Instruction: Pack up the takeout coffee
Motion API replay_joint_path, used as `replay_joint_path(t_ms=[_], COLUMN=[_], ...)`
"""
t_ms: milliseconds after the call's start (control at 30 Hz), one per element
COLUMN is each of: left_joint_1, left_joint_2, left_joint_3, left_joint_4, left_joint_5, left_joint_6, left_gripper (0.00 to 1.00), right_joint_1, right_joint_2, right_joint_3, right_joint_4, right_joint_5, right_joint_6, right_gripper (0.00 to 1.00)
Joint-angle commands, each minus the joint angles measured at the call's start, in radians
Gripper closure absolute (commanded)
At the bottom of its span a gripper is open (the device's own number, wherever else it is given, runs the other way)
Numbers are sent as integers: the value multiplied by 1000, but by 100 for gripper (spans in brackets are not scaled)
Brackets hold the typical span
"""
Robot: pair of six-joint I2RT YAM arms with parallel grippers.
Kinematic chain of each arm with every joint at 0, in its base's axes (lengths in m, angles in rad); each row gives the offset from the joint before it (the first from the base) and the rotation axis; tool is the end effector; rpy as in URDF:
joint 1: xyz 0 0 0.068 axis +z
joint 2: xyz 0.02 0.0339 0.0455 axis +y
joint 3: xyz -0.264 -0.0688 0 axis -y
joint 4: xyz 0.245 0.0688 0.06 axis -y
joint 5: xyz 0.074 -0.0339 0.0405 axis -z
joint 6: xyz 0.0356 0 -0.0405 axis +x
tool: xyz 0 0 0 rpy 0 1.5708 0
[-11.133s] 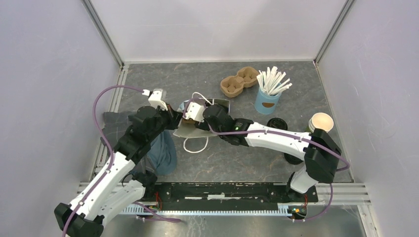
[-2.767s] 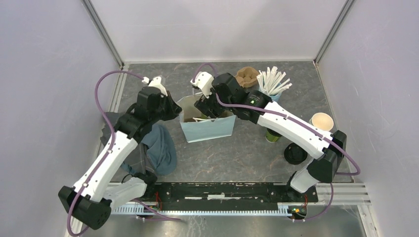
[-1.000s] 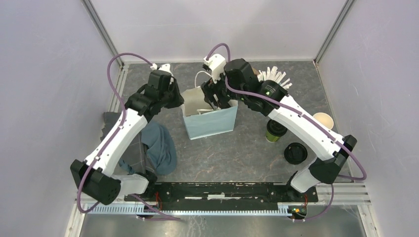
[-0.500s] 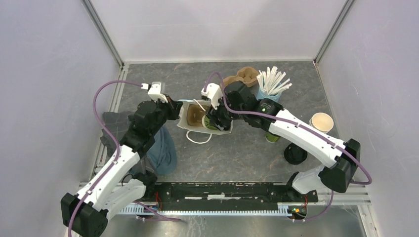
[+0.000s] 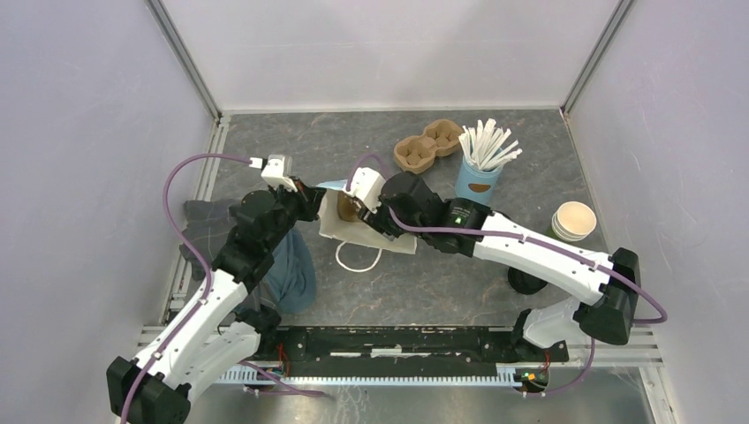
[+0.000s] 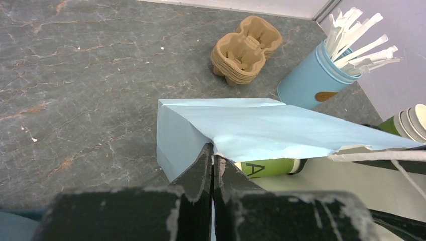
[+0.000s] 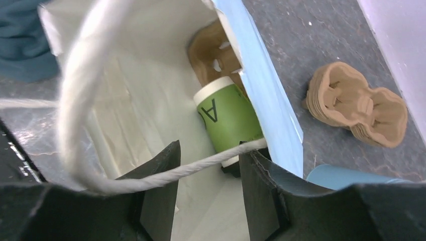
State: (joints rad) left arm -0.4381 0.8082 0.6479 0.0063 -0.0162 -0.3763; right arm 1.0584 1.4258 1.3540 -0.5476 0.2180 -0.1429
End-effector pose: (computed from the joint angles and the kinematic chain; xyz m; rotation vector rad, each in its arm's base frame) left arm 0.1790 -0.0832 0.3077 0.0422 1.7601 -0.5843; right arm 0.1631 0.2743 0.3539 -1.1327 1.8712 0.2828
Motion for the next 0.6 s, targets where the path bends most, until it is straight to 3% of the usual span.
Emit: replay_joint_path(t_ms=[0, 233, 400, 467, 567], left_joint_1=[1, 1, 1, 1, 1], left_joint_2=[2, 33, 60, 53, 35], left_joint_3=[30, 64, 112, 110, 106], left_joint_4=[0, -68, -157, -164, -160], left_joint_5=[12, 1, -10, -10, -4], left_joint_6=[5, 18, 40, 46, 46], left_gripper=[98, 98, 98, 98, 98], right_joint_1=[-3, -4, -11, -11, -9], right_joint_2=[-71, -226, -355, -368, -339], right_joint_3=[-101, -238, -356, -367, -336], right_joint_4=[114, 204, 228, 231, 243], right_joint_5=[43, -120, -149, -198, -309], right_joint_6=[-66, -237, -259, -305, -382], right_gripper=[45, 36, 30, 32, 44])
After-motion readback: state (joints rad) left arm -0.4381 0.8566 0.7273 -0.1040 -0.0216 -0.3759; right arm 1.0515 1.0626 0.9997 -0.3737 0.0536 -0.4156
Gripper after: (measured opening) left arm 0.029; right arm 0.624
